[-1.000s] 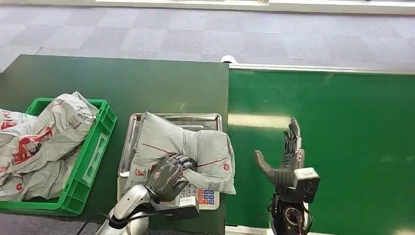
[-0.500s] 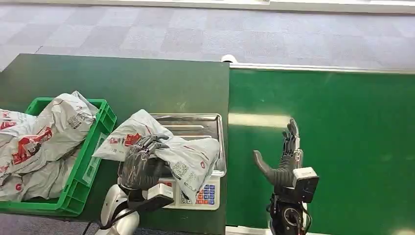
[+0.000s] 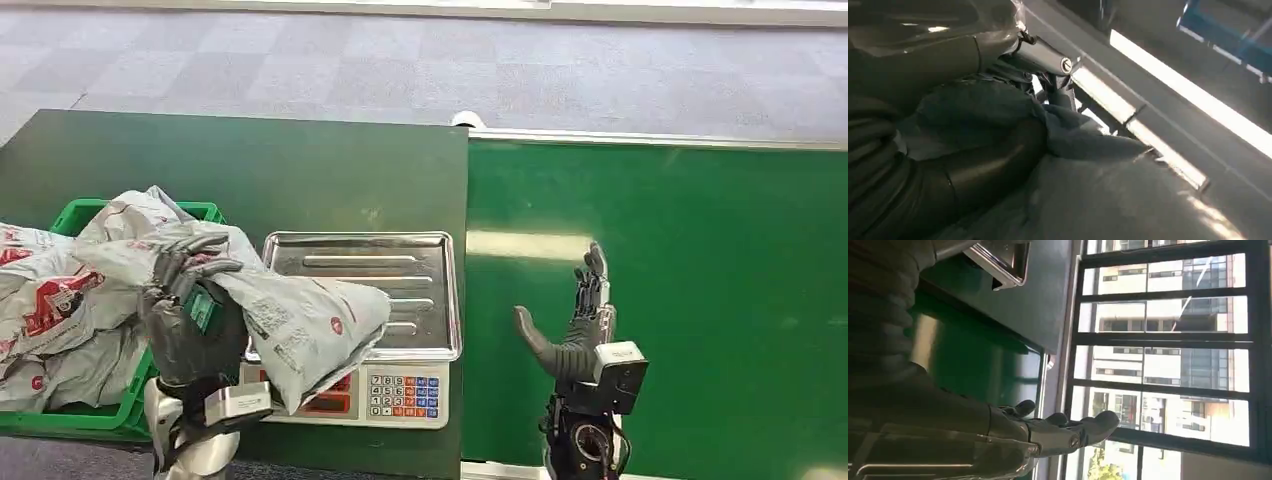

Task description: Moved the parcel from conveyor to table for the left to box.

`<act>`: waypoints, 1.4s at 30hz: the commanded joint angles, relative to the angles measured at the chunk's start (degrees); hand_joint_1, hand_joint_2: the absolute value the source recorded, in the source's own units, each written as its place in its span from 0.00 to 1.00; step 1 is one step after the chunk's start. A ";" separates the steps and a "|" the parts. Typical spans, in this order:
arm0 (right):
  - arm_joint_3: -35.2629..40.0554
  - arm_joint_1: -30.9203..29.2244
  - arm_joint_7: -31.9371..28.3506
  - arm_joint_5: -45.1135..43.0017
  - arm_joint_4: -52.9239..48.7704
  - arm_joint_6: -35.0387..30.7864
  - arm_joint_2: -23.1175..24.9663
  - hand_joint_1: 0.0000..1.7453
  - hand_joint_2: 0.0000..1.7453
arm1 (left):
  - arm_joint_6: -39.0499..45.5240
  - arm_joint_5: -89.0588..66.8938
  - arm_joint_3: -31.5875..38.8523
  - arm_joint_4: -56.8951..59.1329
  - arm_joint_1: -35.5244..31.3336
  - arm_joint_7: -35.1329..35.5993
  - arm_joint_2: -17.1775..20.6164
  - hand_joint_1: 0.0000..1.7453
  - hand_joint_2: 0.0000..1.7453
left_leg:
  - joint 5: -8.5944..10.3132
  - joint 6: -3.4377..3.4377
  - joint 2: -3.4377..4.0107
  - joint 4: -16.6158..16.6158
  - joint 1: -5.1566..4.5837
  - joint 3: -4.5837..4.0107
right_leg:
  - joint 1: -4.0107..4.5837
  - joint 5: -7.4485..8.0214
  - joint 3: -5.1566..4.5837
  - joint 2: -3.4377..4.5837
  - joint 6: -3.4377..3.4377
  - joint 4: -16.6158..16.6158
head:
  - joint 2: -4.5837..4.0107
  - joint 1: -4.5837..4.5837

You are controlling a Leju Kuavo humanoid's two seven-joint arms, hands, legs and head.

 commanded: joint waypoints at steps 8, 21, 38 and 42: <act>1.97 -1.50 -1.24 -1.64 4.55 -1.20 -1.43 0.00 1.00 | 0.20 -0.27 16.54 -15.59 -4.61 -0.11 -2.70 1.00 1.00 | 0.01 0.12 0.11 -0.06 -0.03 0.07 | 0.01 0.04 0.01 0.07 -0.09 -0.04 | 0.00 0.02; 3.04 -0.24 -1.77 -2.59 3.91 -2.62 -2.23 0.00 1.00 | 0.20 -9.21 31.26 -12.34 -11.78 -0.11 -2.55 1.00 1.00 | 0.04 0.10 0.06 -0.08 -0.05 0.09 | -0.02 0.03 0.03 0.01 -0.08 -0.04 | 0.00 0.00; 1.40 1.23 -1.03 -0.81 1.07 -1.80 -1.80 0.00 1.00 | -2.49 -0.61 25.17 18.08 -13.81 -0.11 4.45 0.00 1.00 | 0.10 0.11 0.04 -0.19 -0.10 0.17 | -0.07 0.05 0.06 -0.02 -0.09 -0.09 | 0.00 -0.02; 1.93 -1.53 -0.61 -1.76 3.41 -0.50 -1.89 0.00 1.00 | -9.68 33.78 8.57 6.76 -5.00 -0.11 9.09 0.00 1.00 | 0.23 0.18 -0.40 -0.33 -0.18 0.21 | -0.13 0.03 0.24 -0.47 -0.10 -0.22 | 0.00 0.02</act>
